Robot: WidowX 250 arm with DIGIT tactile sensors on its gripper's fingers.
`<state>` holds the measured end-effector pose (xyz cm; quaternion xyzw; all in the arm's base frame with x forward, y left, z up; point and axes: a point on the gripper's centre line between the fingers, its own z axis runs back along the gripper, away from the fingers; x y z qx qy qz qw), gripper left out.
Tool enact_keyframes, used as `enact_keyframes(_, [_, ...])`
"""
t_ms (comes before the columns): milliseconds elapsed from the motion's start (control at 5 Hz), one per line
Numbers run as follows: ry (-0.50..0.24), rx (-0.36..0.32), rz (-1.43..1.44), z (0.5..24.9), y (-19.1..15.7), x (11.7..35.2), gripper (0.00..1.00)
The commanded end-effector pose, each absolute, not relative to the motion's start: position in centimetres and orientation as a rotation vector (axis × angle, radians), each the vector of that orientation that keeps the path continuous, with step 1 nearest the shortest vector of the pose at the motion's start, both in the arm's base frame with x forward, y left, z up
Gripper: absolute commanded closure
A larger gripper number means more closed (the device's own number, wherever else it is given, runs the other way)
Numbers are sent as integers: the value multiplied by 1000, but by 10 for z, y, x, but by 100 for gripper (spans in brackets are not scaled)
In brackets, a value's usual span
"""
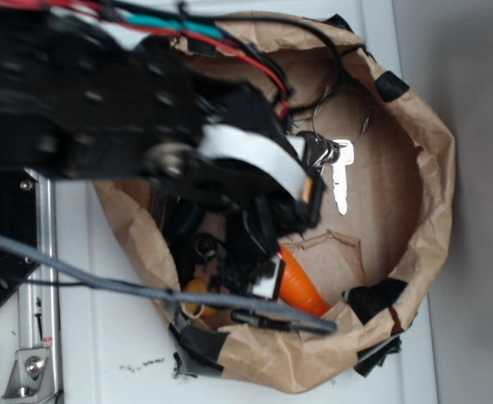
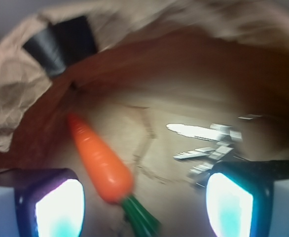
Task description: Grab the carrot.
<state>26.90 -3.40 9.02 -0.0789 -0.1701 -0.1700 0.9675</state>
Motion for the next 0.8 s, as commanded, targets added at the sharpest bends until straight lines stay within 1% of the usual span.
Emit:
enact_keyframes(0, [-231, -154, -567, 65, -78, 277, 0])
enact_keyframes(200, [-196, -127, -660, 43, -94, 254, 0])
enact_keyframes(400, [-179, -59, -665, 19, -100, 243, 0])
enact_keyframes(600, [-198, -6, -585, 16, -91, 250, 100])
